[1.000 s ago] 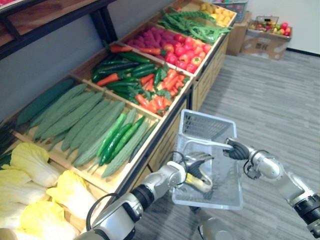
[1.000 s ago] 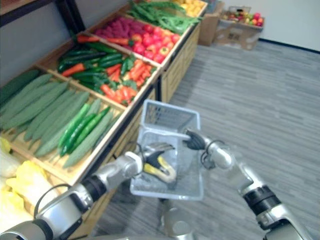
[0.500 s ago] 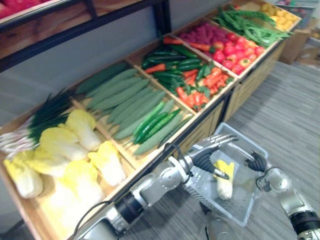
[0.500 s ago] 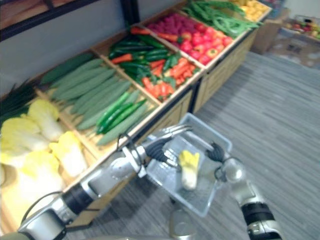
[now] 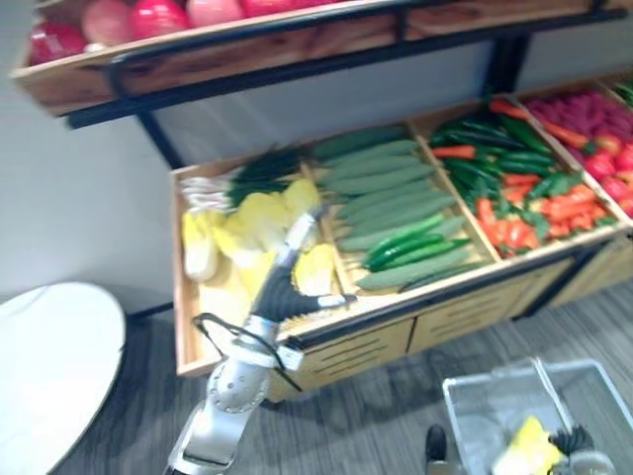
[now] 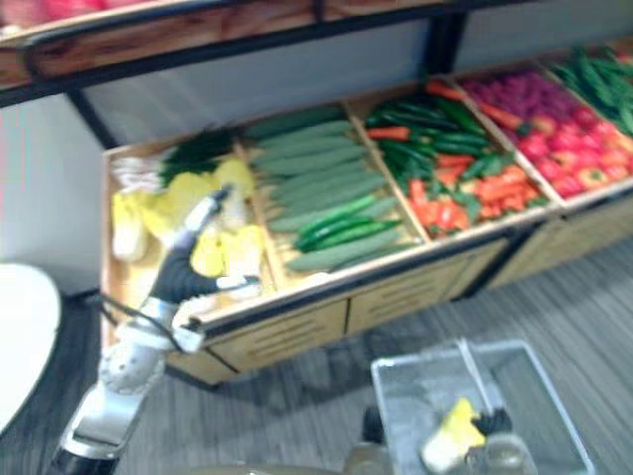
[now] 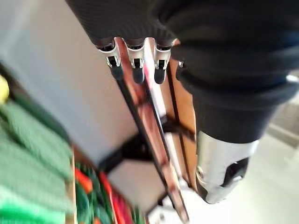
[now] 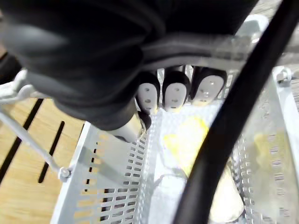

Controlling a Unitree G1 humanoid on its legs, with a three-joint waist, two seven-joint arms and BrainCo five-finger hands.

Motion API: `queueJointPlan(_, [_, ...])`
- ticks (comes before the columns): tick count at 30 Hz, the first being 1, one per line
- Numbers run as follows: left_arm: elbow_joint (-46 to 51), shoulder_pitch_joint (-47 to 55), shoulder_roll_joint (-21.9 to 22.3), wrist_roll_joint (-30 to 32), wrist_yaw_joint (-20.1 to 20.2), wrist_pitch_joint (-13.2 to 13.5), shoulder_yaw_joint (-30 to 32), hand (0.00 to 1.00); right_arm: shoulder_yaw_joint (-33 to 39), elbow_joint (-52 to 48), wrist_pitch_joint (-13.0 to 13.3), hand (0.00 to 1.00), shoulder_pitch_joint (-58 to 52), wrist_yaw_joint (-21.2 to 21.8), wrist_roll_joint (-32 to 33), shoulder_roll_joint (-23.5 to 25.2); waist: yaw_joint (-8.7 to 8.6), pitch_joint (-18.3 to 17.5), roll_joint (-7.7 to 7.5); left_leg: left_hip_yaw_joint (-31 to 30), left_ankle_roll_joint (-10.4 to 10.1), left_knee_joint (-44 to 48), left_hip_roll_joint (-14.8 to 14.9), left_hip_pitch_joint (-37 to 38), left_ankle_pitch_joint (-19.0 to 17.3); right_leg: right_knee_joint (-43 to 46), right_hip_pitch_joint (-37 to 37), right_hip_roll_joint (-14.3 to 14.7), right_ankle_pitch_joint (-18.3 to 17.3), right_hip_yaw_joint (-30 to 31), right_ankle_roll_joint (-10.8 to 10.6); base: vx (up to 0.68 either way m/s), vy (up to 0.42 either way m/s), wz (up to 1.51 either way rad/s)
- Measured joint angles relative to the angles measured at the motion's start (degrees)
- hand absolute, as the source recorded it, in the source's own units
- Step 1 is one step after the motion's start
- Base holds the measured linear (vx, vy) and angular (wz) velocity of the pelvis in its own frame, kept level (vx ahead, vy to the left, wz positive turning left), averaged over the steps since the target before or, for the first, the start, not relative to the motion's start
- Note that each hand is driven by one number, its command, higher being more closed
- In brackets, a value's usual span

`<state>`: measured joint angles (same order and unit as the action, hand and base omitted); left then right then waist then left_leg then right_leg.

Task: Pick vegetable in the basket

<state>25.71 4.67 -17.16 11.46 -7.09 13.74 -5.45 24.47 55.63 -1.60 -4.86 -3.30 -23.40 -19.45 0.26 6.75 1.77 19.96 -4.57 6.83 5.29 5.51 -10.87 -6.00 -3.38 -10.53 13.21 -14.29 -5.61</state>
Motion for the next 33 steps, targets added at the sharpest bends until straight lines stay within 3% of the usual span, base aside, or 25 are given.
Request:
queueJointPlan(1, [0.80,0.35,1.11,0.22,-1.97,-0.02,2.60,0.00,0.95,2.05,0.00,1.00,-0.24,-0.64,0.90,0.34,0.82,-0.54,0.20,-1.44,0.11,-0.22,-0.15,-0.46,0.55,0.00,0.37,-0.34,-0.13,-1.40,0.04,-0.01,-0.029,0.63])
queueJointPlan(2, [0.93,0.41,2.29,0.69,-3.63,-0.10,4.85,0.00,2.11,4.16,0.05,1.00,-0.47,-1.42,1.62,0.61,1.36,-0.59,-0.77,-3.13,0.07,-0.94,-0.46,-0.77,1.15,0.00,0.84,-0.79,-0.44,-3.03,-0.14,-0.01,-0.026,0.67])
queueJointPlan(6, [1.07,2.50,6.15,3.46,-8.83,-0.83,12.21,0.00,5.04,8.08,0.26,1.00,-1.05,-3.71,4.22,2.37,1.59,-1.93,-1.72,-7.67,0.08,-1.73,-0.79,-2.60,2.68,0.00,1.67,-1.51,-1.06,-7.59,-0.20,0.00,-0.024,0.65])
queueJointPlan(10, [-1.62,4.72,10.21,6.16,-14.74,-3.34,21.84,0.00,6.71,9.01,0.41,1.00,-2.28,-5.01,6.53,5.07,2.26,-2.74,-3.41,-9.98,-0.23,-3.13,-0.58,-3.41,4.08,0.00,1.85,-1.35,-1.59,-10.11,0.06,0.01,-0.035,0.33])
queueJointPlan(15, [-17.18,4.69,15.06,7.41,-22.79,-7.79,32.96,0.00,7.77,9.99,0.57,1.00,-2.61,-6.90,8.60,7.28,2.29,-3.37,-4.18,-11.27,-0.30,-4.99,-0.57,-3.28,5.56,-0.01,2.04,-1.25,-1.78,-11.57,0.19,0.01,-0.018,0.14])
queueJointPlan(19, [-31.91,4.68,15.04,6.67,-25.23,-10.66,37.32,0.00,7.71,8.47,0.51,1.00,-3.42,-7.89,8.68,9.09,1.90,-4.13,-4.63,-11.19,-0.31,-5.59,-0.31,-2.50,5.74,-0.02,2.64,-1.04,-2.02,-11.87,0.51,0.01,-0.005,0.01])
queueJointPlan(23, [-51.13,4.25,14.88,-1.45,-24.93,-12.41,45.93,0.00,7.14,6.37,0.29,1.00,-4.47,-8.12,8.64,10.90,1.17,-5.42,-5.13,-10.41,-0.53,-5.84,0.10,-2.02,5.56,-0.10,2.64,-0.60,-2.19,-11.34,0.54,0.02,-0.004,-0.09])
queueJointPlan(26, [-68.71,4.54,13.26,-8.00,-19.59,-13.97,49.02,0.00,6.40,5.95,-0.20,1.00,-4.22,-8.11,8.40,11.04,1.00,-5.63,-4.97,-9.48,-0.48,-6.73,0.28,-1.06,5.46,-0.41,2.46,-0.24,-2.98,-10.32,0.56,0.02,-0.003,-0.15])
queueJointPlan(28, [-75.99,4.68,11.88,-7.78,-15.63,-14.51,47.65,0.00,5.94,5.96,-0.29,1.00,-4.09,-7.96,8.34,10.90,0.76,-5.69,-4.90,-9.26,-0.62,-6.73,0.42,-0.94,5.37,-0.42,2.44,-0.05,-3.16,-10.17,0.70,0.02,-0.003,-0.09])
queueJointPlan(33, [-82.42,5.87,9.76,5.31,-7.24,-14.85,39.61,0.00,2.02,5.87,0.15,1.00,-3.08,-7.34,7.55,9.57,0.18,-5.99,-4.04,-5.98,-1.59,-6.67,1.16,0.63,4.65,-0.38,1.68,1.13,-3.09,-6.63,0.64,0.04,0.003,-0.36])
